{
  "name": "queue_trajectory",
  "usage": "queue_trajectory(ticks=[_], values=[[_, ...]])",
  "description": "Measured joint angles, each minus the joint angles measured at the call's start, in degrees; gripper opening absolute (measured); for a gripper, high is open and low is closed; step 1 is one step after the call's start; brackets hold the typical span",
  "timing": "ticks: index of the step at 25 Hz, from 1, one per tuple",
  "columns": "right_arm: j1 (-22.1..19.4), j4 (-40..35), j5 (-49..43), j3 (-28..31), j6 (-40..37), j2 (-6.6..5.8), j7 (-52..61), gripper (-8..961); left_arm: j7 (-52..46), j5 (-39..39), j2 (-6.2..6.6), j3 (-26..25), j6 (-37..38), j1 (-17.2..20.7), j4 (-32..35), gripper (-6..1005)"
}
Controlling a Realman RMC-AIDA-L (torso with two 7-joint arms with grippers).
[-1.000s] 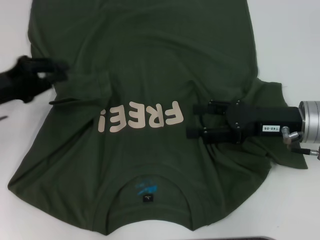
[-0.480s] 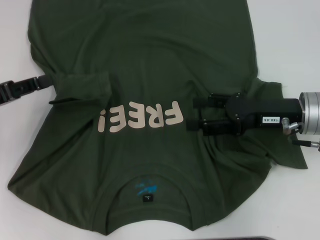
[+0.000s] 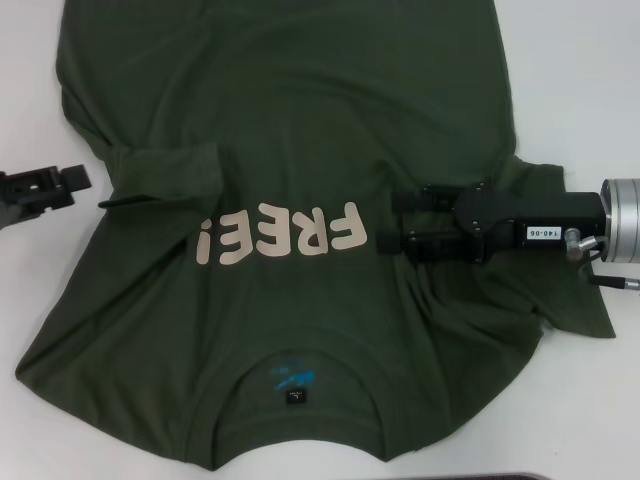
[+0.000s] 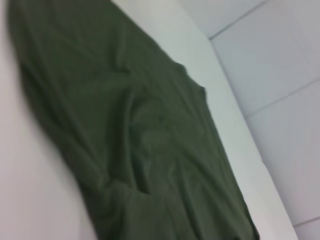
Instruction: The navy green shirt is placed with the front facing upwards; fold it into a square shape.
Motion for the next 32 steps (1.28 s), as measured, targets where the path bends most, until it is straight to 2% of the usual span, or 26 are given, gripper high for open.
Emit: queue_trajectory(ticks=[7, 13, 28, 32], values=[[0.00, -0.02, -0.10, -0.04, 0.89, -0.20, 0.48, 922, -2.99, 1.20, 0.47, 0.18, -2.13, 0.44, 0.52, 548], [0.08, -0.03, -0.11, -0.02, 0.91, -0.37, 0.58, 922, -1.81, 5.40, -0.82, 0.54, -5.17, -1.40, 1.25, 552], [0.09, -0.02, -0.10, -0.02, 1.01, -0.61, 1.33, 922, -3.36, 5.50, -1.45, 0.31, -9.79, -3.52, 1.74, 553], [0.09, -0.02, -0.09, -0.02, 1.01, -0.51, 1.35, 922, -3.10, 5.84, -2.05, 1.31, -11.19, -4.08, 1.63, 553]])
